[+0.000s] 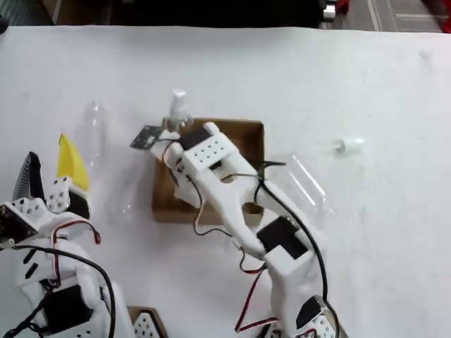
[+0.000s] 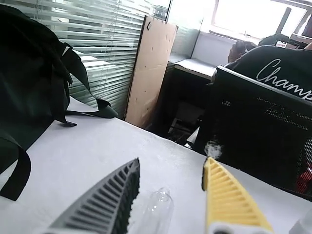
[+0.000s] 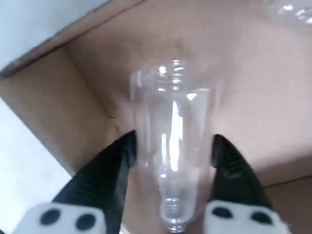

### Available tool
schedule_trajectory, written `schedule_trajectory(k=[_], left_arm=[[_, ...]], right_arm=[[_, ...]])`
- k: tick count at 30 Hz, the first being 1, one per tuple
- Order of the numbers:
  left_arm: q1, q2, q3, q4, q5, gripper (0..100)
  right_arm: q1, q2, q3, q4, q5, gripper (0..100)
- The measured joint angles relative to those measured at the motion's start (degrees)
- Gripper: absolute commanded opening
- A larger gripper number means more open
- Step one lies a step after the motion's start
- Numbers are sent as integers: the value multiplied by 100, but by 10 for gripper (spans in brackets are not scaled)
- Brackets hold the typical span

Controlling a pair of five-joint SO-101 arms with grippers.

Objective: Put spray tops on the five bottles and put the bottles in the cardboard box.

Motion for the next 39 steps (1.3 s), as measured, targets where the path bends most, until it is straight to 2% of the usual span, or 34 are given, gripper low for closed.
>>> schedule_trajectory(k=[7, 17, 22, 26, 29, 32, 35, 39], left_arm=[[0, 0, 0, 0, 0, 202], [0, 0, 0, 0, 0, 202], [0, 0, 0, 0, 0, 202], [0, 0, 0, 0, 0, 200], [0, 0, 0, 0, 0, 201], [0, -26, 97, 0, 0, 201], [0, 9, 149, 0, -44, 199], [237, 0, 193, 0, -519, 199]], right_arm=[[9, -35, -26, 0, 9, 17], [-18, -844, -26, 237, -9, 17], [9, -1767, -26, 651, -9, 17], [264, -3112, -18, 1037, 0, 17], [765, -4325, -18, 1160, 0, 17], [1653, -5415, 97, 1169, -53, 17], [2673, -6084, 633, 1160, -580, 17], [3824, -6426, 1873, 730, -1327, 17]])
